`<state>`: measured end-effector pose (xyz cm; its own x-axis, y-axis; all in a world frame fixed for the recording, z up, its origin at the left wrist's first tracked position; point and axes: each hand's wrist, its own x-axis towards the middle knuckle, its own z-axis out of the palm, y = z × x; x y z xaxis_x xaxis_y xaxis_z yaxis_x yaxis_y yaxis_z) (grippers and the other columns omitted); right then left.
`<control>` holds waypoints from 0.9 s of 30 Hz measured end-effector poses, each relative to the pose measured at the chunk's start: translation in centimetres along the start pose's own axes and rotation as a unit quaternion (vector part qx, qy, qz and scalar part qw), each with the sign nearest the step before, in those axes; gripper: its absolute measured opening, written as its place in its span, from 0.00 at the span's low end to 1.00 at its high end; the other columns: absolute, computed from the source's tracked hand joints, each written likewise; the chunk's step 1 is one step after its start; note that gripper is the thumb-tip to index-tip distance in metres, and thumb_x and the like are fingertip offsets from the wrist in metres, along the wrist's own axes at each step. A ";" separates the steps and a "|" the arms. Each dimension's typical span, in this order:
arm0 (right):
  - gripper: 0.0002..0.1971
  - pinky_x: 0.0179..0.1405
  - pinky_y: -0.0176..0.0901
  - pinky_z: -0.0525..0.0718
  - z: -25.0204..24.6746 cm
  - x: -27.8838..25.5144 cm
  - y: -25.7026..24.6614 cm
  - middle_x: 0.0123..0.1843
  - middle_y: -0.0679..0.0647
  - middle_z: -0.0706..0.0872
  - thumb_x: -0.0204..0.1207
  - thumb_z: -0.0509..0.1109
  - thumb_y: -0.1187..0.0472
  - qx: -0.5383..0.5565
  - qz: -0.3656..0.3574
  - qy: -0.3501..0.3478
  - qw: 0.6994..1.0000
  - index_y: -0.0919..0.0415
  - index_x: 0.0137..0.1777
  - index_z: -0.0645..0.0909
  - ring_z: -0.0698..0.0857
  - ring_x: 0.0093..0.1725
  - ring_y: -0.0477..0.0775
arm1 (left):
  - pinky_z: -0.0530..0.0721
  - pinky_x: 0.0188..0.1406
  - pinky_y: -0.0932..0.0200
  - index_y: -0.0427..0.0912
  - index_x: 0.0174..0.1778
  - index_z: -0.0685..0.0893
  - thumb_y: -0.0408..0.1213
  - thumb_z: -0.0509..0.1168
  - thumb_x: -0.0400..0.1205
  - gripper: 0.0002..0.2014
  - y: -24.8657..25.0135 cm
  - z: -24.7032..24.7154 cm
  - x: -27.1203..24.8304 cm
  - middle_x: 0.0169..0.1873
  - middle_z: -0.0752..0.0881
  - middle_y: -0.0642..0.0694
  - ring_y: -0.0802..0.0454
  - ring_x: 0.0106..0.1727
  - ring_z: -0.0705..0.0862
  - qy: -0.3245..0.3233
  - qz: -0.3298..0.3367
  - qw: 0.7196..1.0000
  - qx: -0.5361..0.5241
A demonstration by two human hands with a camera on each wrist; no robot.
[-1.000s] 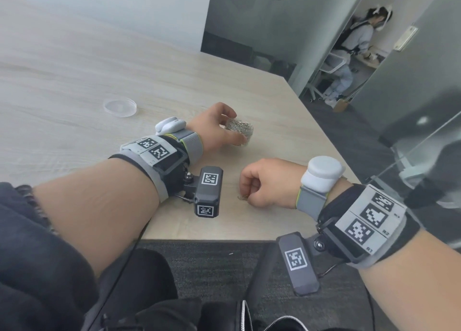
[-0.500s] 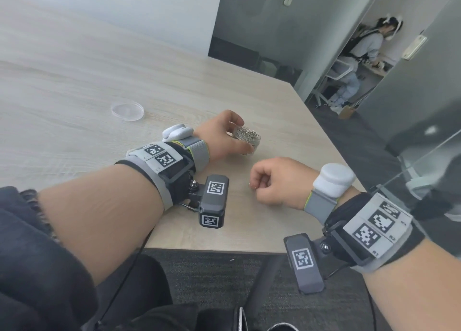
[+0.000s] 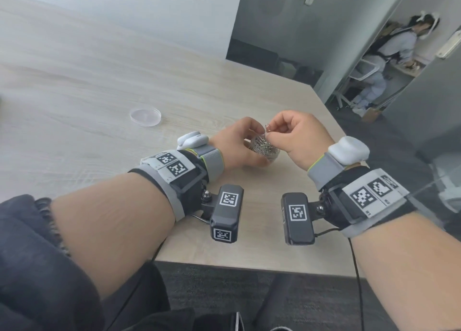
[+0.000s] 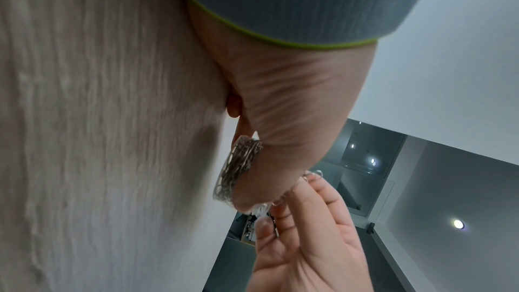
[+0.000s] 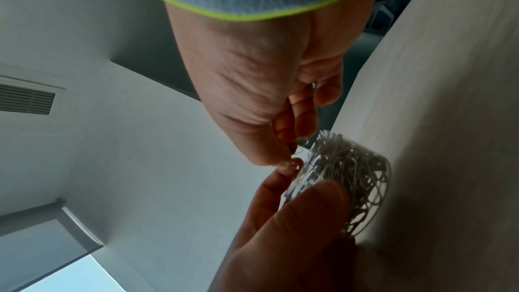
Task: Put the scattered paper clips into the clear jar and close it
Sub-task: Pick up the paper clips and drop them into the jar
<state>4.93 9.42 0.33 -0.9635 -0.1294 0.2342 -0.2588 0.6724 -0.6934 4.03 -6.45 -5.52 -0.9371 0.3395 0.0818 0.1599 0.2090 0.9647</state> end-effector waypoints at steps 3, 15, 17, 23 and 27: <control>0.07 0.39 0.40 0.81 0.5 0.2 0.2 0.36 0.53 0.87 0.71 0.76 0.69 0.038 0.000 -0.013 0.999 0.55 0.40 0.85 0.82 0.35 0.47 | 0.90 0.54 0.46 0.59 0.54 0.78 0.57 0.77 0.50 0.35 -0.2 -0.2 0.1 0.59 0.90 0.48 0.51 0.44 0.89 0.012 0.000 1.000 -0.006; 0.05 0.37 0.43 0.77 2.6 2.0 1.6 0.40 0.51 0.86 0.75 0.71 0.56 0.189 0.025 0.109 0.976 0.56 0.45 0.87 0.78 0.38 0.47 | 0.91 0.60 0.42 0.63 0.53 0.80 0.56 0.80 0.52 0.32 -0.8 -2.9 0.7 0.58 0.91 0.50 0.52 0.48 0.92 0.107 -0.023 0.993 -0.036; 0.08 0.41 0.45 0.79 3.7 2.3 2.0 0.45 0.46 0.87 0.73 0.68 0.56 0.219 0.055 0.083 0.971 0.49 0.49 0.87 0.81 0.42 0.48 | 0.91 0.62 0.43 0.63 0.55 0.81 0.56 0.80 0.53 0.33 -1.0 -3.5 0.9 0.58 0.92 0.50 0.52 0.51 0.92 0.128 -0.026 0.990 -0.045; 0.28 0.47 0.47 0.81 5.6 2.5 3.0 0.62 0.48 0.86 0.67 0.65 0.62 0.311 0.069 -0.039 0.947 0.46 0.69 0.79 0.85 0.53 0.48 | 0.86 0.54 0.54 0.61 0.67 0.82 0.56 0.79 0.58 0.37 -1.2 -3.7 0.9 0.60 0.92 0.49 0.57 0.52 0.92 0.143 -0.007 0.987 -0.072; 0.33 0.45 0.46 0.79 5.6 2.5 3.3 0.67 0.54 0.84 0.65 0.67 0.66 0.352 0.035 -0.080 0.932 0.47 0.73 0.74 0.84 0.51 0.51 | 0.87 0.65 0.51 0.57 0.74 0.82 0.53 0.80 0.64 0.38 -1.1 -3.3 0.7 0.61 0.92 0.48 0.58 0.51 0.92 0.137 0.024 0.988 -0.067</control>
<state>1.32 7.27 -5.17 -0.9628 -0.2487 0.1056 -0.1209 0.0468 -0.9916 2.16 -9.51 -5.72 -0.9810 0.0816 0.1758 0.1815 0.0687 0.9810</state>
